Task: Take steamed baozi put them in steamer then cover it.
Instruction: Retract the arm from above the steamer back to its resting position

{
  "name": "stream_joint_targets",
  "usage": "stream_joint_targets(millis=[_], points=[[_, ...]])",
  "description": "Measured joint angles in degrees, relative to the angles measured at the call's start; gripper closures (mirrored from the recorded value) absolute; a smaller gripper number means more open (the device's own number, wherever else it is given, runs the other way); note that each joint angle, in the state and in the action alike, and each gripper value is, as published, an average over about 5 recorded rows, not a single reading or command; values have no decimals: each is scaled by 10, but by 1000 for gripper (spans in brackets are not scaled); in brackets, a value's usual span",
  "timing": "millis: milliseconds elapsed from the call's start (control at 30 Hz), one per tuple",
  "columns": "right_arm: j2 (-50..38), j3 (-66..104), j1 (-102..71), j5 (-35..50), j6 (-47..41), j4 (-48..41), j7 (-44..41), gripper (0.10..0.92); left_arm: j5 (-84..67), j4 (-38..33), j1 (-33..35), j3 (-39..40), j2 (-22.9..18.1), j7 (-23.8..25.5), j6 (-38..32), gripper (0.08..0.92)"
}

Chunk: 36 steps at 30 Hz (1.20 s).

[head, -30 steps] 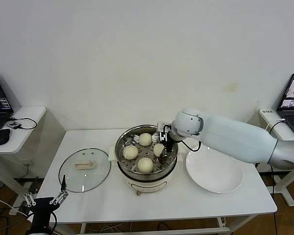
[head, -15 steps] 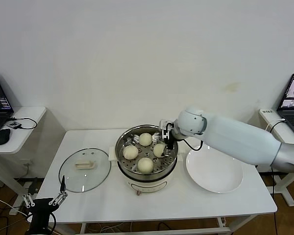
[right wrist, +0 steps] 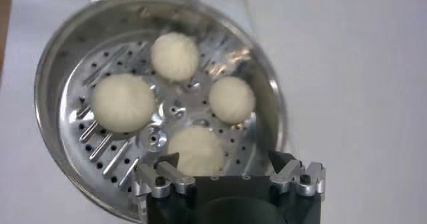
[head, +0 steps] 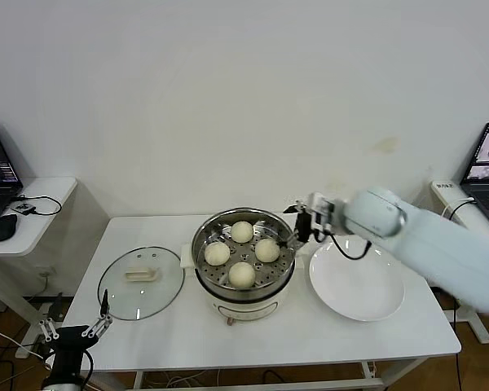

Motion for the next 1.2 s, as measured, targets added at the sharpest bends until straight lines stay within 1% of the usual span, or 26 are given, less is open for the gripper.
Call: stream_joint_targets(millis=[133, 267, 433, 567, 700, 933, 1200], points=[[-16, 112, -137, -4, 70, 30, 72, 203, 3, 10, -10, 6, -1, -2, 3, 177], [-5, 228, -276, -25, 141, 46, 122, 203, 11, 22, -19, 15, -3, -5, 5, 177], [45, 369, -431, -61, 229, 63, 156, 203, 34, 36, -32, 25, -1, -12, 15, 177], [100, 472, -534, -84, 286, 77, 168, 203, 83, 51, -46, 28, 3, -17, 23, 177], [160, 564, -618, -99, 332, 89, 177, 203, 170, 75, -64, 22, 13, -15, 24, 177], [259, 695, -731, -121, 386, 114, 188, 203, 382, 133, -104, 17, 42, -5, 15, 177], [331, 796, -819, -129, 425, 131, 197, 203, 595, 201, -161, 39, 76, 11, 15, 177]])
